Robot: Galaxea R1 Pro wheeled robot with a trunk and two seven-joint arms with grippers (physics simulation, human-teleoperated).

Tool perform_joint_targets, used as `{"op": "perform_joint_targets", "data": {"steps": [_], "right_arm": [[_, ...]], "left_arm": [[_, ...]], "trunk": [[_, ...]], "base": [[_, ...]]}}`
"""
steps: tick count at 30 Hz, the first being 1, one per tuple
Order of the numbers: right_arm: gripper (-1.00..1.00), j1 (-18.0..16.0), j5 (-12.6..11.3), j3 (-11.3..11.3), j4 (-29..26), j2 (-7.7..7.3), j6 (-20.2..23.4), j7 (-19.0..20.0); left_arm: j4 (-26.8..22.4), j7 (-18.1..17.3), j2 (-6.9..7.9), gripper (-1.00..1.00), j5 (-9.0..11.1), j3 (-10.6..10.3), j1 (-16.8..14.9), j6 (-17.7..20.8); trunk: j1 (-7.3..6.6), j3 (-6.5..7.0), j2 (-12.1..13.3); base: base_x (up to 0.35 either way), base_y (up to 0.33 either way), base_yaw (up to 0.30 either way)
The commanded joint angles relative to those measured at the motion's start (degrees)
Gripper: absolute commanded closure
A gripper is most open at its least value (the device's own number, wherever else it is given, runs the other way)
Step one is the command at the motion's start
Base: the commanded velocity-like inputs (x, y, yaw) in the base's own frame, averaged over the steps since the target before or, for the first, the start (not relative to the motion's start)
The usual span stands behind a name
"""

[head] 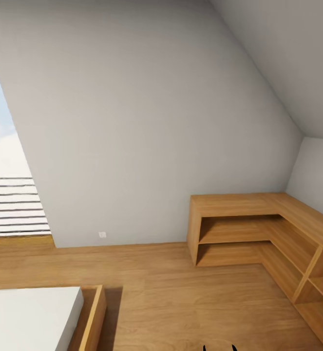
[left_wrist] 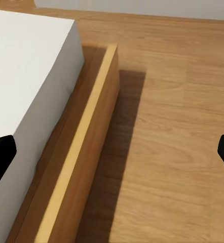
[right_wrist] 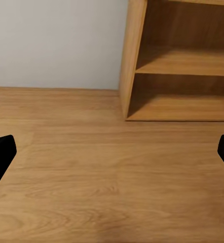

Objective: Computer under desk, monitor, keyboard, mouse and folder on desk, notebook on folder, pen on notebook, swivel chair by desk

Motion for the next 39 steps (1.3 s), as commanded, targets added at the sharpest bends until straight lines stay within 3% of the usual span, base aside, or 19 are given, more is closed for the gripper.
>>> {"op": "perform_joint_targets", "data": {"steps": [1, 11, 25, 39], "right_arm": [[-1.00, -0.01, -0.01, 0.48, 0.00, 0.01, 0.00, -0.54], [-1.00, 0.00, -0.01, 0.47, -0.01, 0.01, 0.01, -0.50], [-1.00, -0.02, -0.01, 0.47, -0.01, 0.01, 0.01, -0.50], [-1.00, -0.01, -0.01, 0.39, -0.01, 0.01, 0.01, -0.53]], "left_arm": [[0.02, 0.45, -0.01, -1.00, 0.15, -0.49, -0.02, -0.09], [0.02, 0.46, 0.02, -1.00, 0.15, -0.49, -0.02, -0.09], [0.02, 0.39, 0.01, -1.00, 0.15, -0.52, -0.02, -0.03], [0.02, 0.30, -0.02, -1.00, 0.11, -0.58, -0.02, 0.01]], "trunk": [[0.05, -0.02, -0.03], [0.05, 0.07, -0.03], [0.05, 0.50, -0.03], [0.05, 0.97, -0.03]], "base": [[0.324, 0.000, 0.000], [0.324, 0.000, -0.051], [0.312, 0.000, -0.226], [0.055, 0.000, -0.270]]}}
